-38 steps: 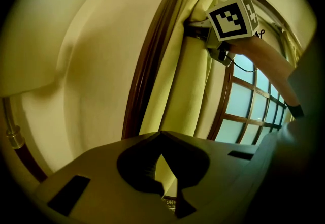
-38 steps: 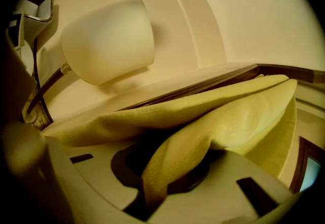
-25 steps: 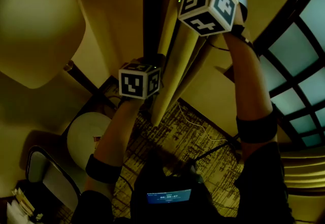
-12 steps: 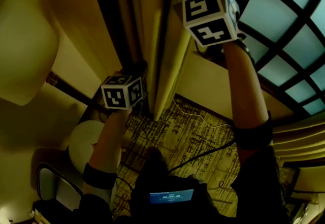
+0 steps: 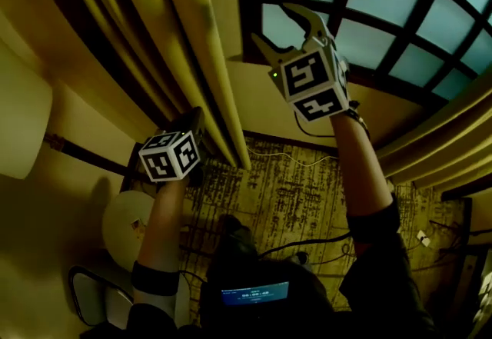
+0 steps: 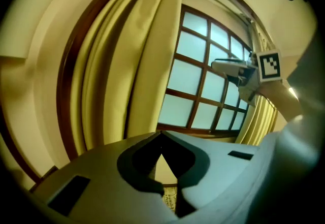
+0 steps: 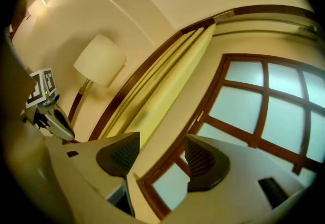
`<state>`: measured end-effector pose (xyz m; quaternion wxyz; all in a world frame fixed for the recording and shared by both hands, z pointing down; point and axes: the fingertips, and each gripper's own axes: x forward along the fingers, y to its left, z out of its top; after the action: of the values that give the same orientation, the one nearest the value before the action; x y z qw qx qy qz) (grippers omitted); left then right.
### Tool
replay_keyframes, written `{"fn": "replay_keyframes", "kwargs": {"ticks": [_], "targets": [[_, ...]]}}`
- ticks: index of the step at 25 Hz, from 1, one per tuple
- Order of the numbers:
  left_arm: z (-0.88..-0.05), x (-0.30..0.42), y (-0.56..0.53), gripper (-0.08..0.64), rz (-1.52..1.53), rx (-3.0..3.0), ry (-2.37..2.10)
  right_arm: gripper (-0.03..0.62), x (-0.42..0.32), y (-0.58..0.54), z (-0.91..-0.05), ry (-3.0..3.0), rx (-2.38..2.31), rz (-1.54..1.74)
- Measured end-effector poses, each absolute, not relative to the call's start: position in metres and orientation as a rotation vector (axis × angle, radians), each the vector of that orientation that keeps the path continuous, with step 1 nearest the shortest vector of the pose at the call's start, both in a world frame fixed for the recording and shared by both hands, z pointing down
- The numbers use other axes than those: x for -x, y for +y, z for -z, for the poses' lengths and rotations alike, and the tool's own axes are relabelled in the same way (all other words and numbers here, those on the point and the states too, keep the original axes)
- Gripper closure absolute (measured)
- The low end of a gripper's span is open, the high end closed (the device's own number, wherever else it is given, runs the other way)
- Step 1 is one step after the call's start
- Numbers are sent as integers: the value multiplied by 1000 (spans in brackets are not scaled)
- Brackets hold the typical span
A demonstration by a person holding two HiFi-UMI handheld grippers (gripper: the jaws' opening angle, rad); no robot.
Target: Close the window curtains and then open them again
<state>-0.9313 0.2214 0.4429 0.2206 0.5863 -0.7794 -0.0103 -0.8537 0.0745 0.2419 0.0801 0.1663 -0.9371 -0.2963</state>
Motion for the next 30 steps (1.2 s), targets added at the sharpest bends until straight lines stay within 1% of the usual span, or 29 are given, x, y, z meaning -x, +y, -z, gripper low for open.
{"fn": "replay_keyframes", "kwargs": {"ticks": [3, 9, 11, 13, 14, 16, 19, 22, 25, 30], "targets": [[-448, 864, 206, 571, 3, -1676, -2120, 302, 748, 49, -290, -2736, -595, 735], [-471, 704, 166, 571, -48, -1824, -1998, 395, 521, 25, -384, -2641, -749, 361], [-480, 654, 154, 571, -54, -1859, -1943, 481, 450, 24, -413, -2599, -825, 244], [-490, 609, 142, 571, -72, -1881, -1897, 548, 384, 25, -443, -2543, -895, 114], [-495, 588, 136, 571, -86, -1892, -1877, 566, 354, 25, -455, -2516, -933, 53], [-504, 550, 126, 571, -133, -1923, -1839, 573, 300, 23, -477, -2481, -1019, -29], [-517, 505, 117, 571, -215, -1961, -1779, 578, 236, 24, -510, -2426, -1125, -134], [-528, 475, 115, 571, -300, -1985, -1734, 578, 192, 36, -538, -2357, -1187, -270], [-538, 459, 108, 571, -392, -2021, -1703, 578, 167, 48, -560, -2316, -1223, -345], [-556, 439, 97, 571, -449, -2055, -1644, 578, 140, 65, -588, -2254, -1298, -516]]}}
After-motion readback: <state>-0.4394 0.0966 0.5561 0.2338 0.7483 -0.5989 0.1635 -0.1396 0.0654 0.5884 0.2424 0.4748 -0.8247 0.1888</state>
